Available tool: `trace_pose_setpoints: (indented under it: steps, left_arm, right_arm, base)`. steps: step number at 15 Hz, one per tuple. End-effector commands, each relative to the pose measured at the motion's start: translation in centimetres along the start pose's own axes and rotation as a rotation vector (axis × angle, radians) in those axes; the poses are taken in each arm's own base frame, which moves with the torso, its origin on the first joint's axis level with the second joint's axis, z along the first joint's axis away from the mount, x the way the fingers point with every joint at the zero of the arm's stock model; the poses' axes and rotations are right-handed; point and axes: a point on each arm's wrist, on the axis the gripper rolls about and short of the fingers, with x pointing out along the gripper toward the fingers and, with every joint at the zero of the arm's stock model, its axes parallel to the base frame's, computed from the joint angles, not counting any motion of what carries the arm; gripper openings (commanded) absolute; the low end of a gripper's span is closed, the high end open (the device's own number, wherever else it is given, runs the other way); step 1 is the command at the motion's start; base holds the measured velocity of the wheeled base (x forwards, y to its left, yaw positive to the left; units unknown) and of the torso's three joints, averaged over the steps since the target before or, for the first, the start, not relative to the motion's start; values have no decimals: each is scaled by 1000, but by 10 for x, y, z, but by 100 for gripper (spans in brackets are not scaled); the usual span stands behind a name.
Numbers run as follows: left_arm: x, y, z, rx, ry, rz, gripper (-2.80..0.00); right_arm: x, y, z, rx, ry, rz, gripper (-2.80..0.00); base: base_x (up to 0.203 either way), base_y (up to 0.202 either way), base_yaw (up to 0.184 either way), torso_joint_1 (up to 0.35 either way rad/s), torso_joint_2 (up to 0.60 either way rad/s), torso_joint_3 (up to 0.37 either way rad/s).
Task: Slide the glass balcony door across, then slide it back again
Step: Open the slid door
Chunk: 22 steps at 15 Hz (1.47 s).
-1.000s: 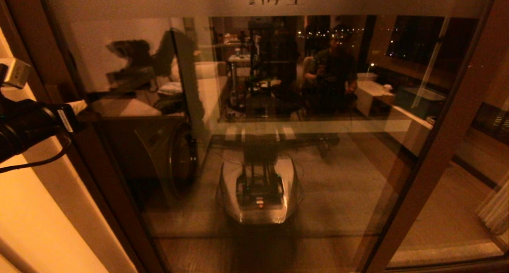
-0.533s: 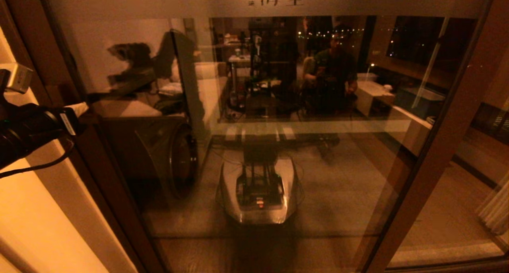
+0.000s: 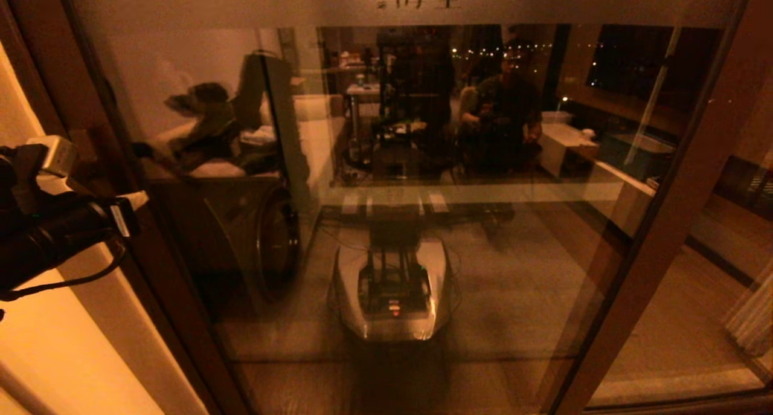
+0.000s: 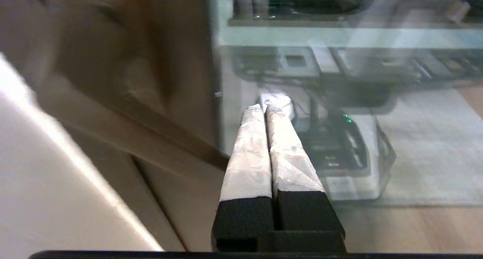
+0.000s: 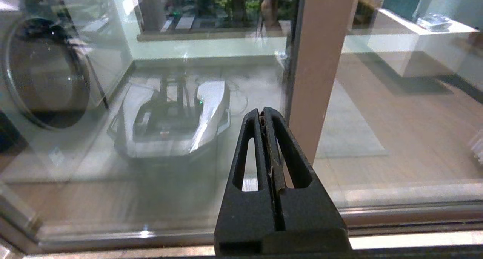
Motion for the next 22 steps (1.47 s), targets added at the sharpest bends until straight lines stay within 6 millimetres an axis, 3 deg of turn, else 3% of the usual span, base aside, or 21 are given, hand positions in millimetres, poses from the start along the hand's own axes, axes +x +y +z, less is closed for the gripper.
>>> trace_pose_setpoints:
  steps: [1, 16, 22]
  left_arm:
    - [3, 1, -7, 4, -16, -1, -280]
    - [3, 40, -23, -16, 11, 119, -280]
    - [6, 46, -23, -6, -24, 131, -280]
  right_arm:
    - [0, 0, 0, 0, 2, 1, -280]
    - [0, 0, 0, 0, 3, 1, -280]
    - [0, 0, 0, 0, 3, 0, -280]
  base:
    - [0, 0, 0, 0, 0, 0]
    - [0, 0, 0, 0, 0, 0]
    - [0, 0, 0, 0, 0, 0]
